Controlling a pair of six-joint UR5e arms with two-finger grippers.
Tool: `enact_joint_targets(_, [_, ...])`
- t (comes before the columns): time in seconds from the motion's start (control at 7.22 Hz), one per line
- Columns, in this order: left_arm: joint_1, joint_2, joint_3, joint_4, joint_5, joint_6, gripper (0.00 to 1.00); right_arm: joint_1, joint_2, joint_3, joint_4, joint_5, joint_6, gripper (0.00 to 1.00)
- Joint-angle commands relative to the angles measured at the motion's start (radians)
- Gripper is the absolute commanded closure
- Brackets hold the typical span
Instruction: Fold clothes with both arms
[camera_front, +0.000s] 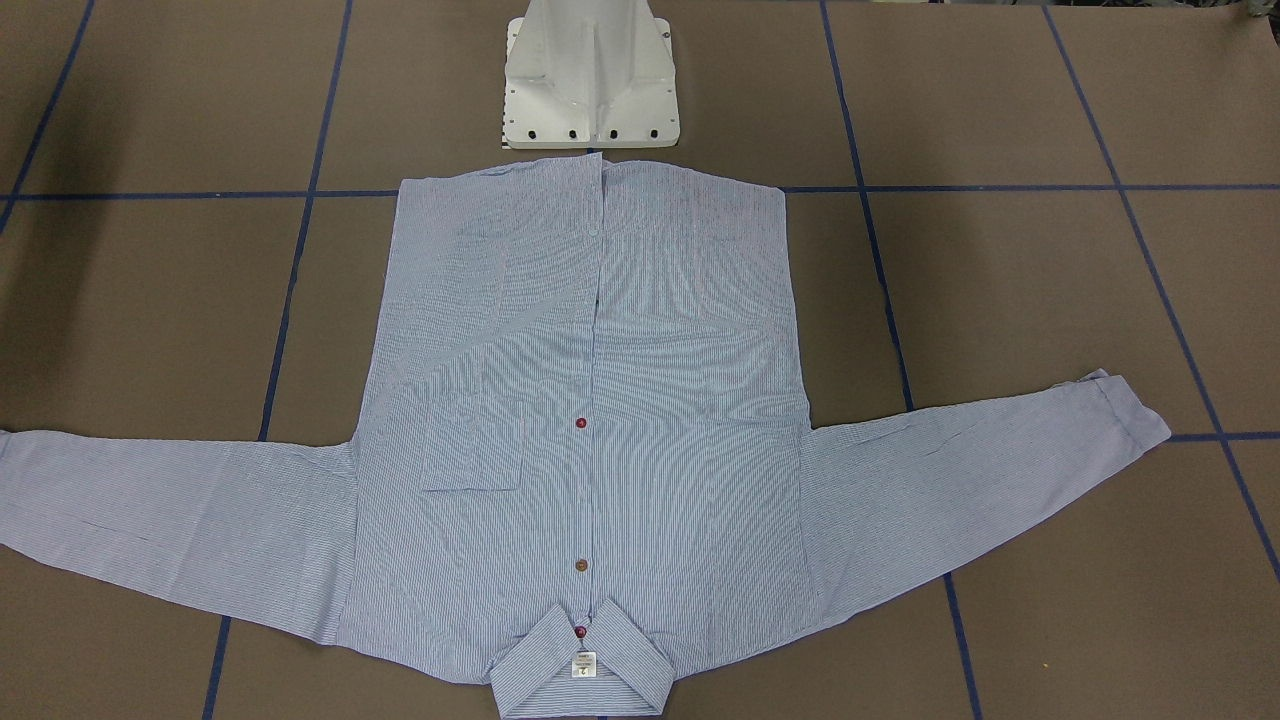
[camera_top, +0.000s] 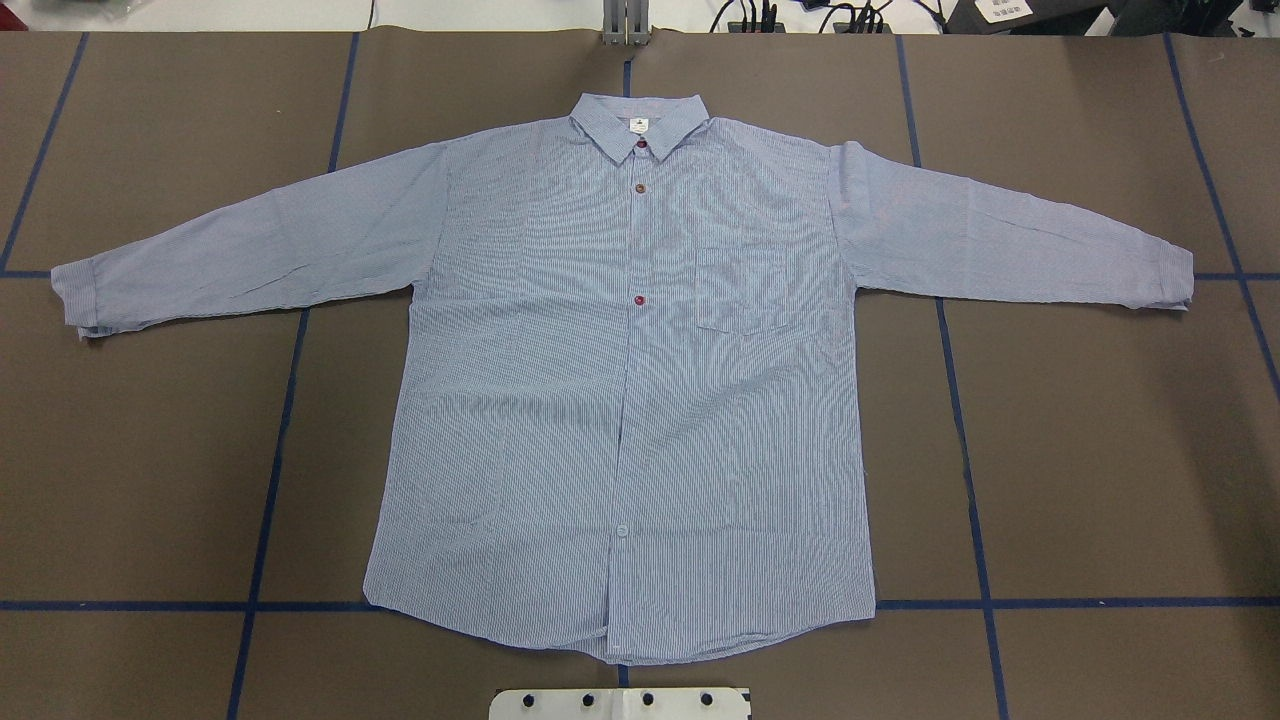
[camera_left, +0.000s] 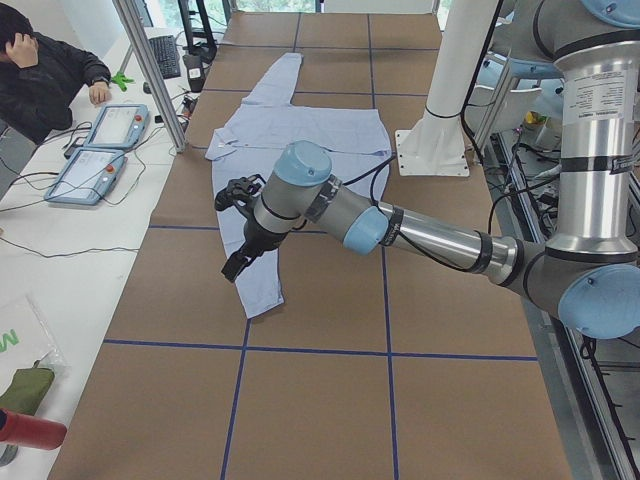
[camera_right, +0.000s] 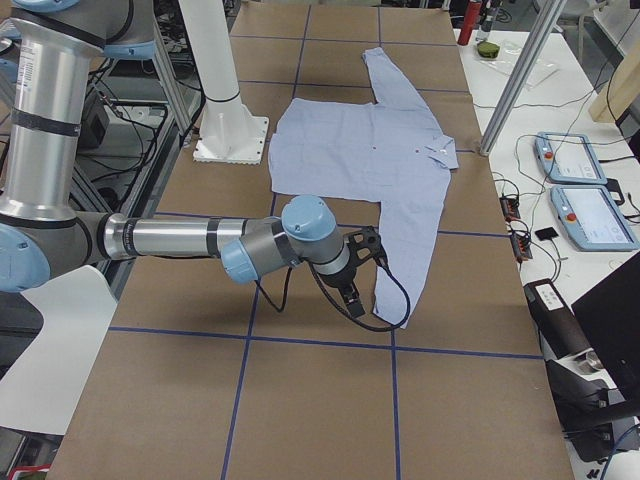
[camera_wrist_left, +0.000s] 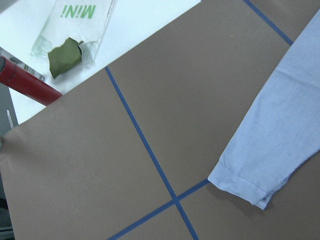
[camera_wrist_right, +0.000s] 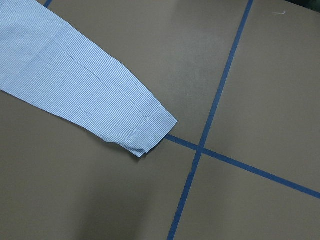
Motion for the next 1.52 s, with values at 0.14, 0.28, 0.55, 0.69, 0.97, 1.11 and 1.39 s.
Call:
enact_joint_targets(0.14, [0.0, 0.001, 0.073, -0.108, -0.001, -0.045, 0.0, -0.062, 0.006, -0.024, 0.103, 0.011, 0.294, 0.0])
enact_joint_targets(0.28, [0.0, 0.004, 0.114, -0.167, -0.001, -0.045, 0.0, -0.102, 0.009, -0.088, 0.208, 0.0, 0.381, 0.0])
enact_joint_targets(0.55, [0.0, 0.01, 0.109, -0.183, -0.001, -0.046, 0.0, -0.153, 0.079, -0.267, 0.437, -0.036, 0.573, 0.01])
enact_joint_targets(0.69, [0.0, 0.022, 0.101, -0.183, -0.001, -0.045, 0.0, -0.197, 0.128, -0.355, 0.506, -0.111, 0.624, 0.02])
enact_joint_targets(0.97, [0.0, 0.025, 0.099, -0.184, -0.003, -0.043, 0.0, -0.269, 0.184, -0.449, 0.635, -0.16, 0.82, 0.1])
enact_joint_targets(1.11, [-0.002, 0.025, 0.102, -0.183, -0.05, -0.042, 0.0, -0.356, 0.184, -0.477, 0.709, -0.269, 0.901, 0.11])
enact_joint_targets(1.39, [-0.002, 0.044, 0.102, -0.184, -0.133, -0.04, 0.0, -0.395, 0.184, -0.578, 0.833, -0.308, 0.927, 0.17])
